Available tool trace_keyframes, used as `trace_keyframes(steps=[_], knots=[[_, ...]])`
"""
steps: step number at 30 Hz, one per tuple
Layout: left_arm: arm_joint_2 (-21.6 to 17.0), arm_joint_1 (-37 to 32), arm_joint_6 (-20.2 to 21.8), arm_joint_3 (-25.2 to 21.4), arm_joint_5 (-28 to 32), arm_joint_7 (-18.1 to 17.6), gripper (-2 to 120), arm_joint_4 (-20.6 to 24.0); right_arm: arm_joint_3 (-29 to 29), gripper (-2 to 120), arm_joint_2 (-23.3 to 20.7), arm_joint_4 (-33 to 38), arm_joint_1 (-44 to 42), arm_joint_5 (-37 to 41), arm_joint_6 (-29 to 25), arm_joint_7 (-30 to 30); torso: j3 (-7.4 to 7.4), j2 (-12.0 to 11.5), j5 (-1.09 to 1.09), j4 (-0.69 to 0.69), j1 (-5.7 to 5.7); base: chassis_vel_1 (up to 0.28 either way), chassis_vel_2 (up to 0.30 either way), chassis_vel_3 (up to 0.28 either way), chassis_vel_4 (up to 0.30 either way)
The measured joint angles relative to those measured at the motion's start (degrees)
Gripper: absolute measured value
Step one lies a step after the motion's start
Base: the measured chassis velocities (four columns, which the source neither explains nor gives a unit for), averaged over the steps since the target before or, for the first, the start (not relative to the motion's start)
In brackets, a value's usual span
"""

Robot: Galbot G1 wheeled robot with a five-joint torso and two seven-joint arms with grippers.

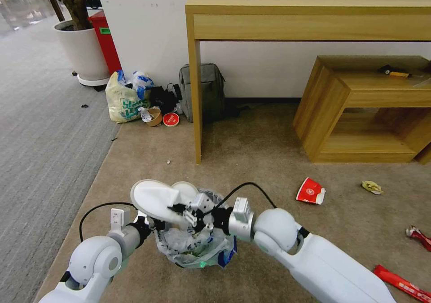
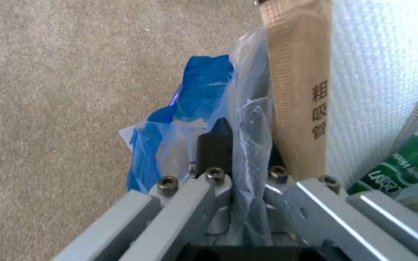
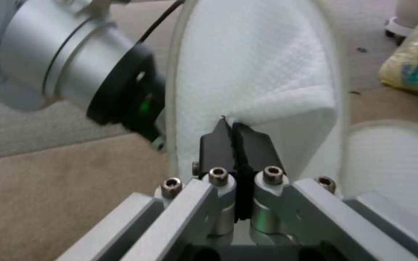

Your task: Pick up the trash bin and place the garbage on the floor into it.

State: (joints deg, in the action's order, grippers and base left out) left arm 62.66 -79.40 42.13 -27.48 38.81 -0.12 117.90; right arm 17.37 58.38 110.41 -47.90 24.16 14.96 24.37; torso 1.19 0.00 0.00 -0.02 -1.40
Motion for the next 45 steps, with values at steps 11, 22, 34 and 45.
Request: trace_keyframes(steps=[11,22,34,45], knots=[[-0.23,-0.30,0.00,-0.24,0.13,0.10,0,0.51,-0.33,0,1.29,-4.83,1.54,-3.71,-2.89,1.11,0.00,0.00,0.00,0.00,0.00,0.000,0.000,0.000,0.000],[-0.24,-0.36,0.01,-0.63,0.31,0.09,0,0.60,-1.15,0,1.63,-5.79,-0.85,-3.23,-4.11,0.86,0.00,0.00,0.00,0.00,0.00,0.000,0.000,0.000,0.000],[-0.57,-0.22,0.02,-0.85,0.79,0.08,0,0.86,-4.56,0,0.03,-5.28,-4.53,-3.99,-4.32,0.81,0.00,0.00,0.00,0.00,0.00,0.000,0.000,0.000,0.000],[-0.63,-0.31,0.01,-0.98,0.77,0.08,0,0.89,-5.67,30,-0.55,-2.65,-5.20,-3.52,-4.06,-2.18,0.00,0.00,0.00,0.00,0.00,0.000,0.000,0.000,0.000]])
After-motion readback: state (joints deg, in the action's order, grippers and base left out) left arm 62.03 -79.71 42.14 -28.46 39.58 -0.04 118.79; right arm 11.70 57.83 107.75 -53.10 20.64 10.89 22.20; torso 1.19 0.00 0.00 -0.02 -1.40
